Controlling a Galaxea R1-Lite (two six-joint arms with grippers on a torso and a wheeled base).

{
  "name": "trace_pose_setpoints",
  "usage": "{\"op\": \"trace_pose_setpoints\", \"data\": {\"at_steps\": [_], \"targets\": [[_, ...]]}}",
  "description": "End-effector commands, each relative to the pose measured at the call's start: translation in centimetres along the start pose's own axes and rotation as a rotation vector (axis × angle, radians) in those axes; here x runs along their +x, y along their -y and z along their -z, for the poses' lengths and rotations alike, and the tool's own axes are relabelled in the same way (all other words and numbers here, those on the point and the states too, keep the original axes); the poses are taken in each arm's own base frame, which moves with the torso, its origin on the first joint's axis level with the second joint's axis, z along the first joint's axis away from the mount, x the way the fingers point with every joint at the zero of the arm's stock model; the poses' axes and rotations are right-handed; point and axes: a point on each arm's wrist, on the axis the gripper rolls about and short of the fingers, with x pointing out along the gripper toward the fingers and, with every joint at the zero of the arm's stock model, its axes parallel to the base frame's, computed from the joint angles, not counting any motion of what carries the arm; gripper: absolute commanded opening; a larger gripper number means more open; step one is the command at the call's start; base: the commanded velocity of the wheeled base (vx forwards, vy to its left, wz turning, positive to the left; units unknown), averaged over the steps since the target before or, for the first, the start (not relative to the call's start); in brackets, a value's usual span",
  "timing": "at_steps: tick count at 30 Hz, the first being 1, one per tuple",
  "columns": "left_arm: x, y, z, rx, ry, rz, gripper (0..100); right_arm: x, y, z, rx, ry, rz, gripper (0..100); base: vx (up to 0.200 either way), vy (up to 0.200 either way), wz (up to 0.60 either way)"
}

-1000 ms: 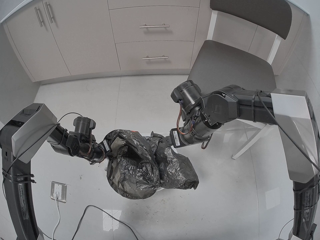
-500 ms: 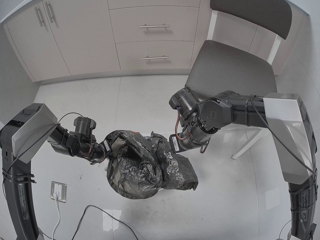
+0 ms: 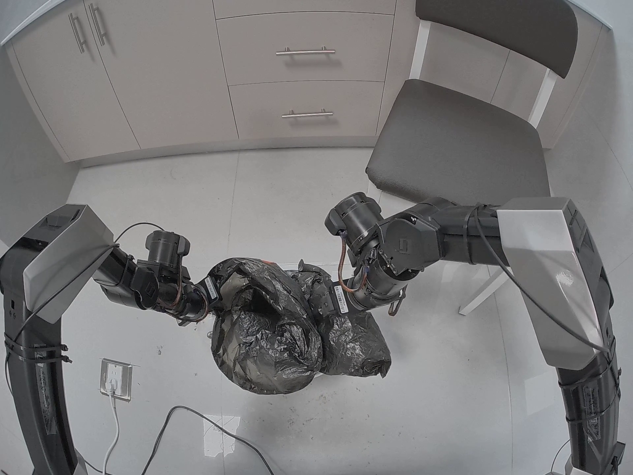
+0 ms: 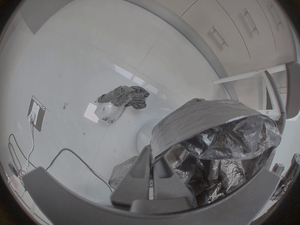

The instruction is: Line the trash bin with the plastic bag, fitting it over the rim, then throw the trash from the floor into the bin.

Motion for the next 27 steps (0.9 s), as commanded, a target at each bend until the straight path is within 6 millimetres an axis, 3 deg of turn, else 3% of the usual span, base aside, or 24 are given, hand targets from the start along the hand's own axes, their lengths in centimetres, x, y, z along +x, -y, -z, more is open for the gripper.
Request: {"op": "trace_pose_setpoints", "data": {"at_steps": [1,19,20,27], "targets": [[0.0,0.1,0.0,0.001,0.000,0.001,0,1.1,-0.1,0.3,-0.002,-0.009,0.005,100,0.000,0.000,0.00],[0.0,0.0,0.0,0.000,0.000,-0.001,0,2.9,-1.4,1.3,-0.017,-0.031,0.002,100,0.000,0.000,0.00],[0.0,0.0,0.0,0.000,0.000,-0.001,0,3.0,-1.4,1.3,-0.017,-0.032,0.002,0,0.000,0.000,0.00],[0.0,0.0,0.1,0.002,0.001,-0.004,0,3.3,-2.0,1.7,-0.031,-0.042,0.000,0,0.000,0.000,0.00]]}}
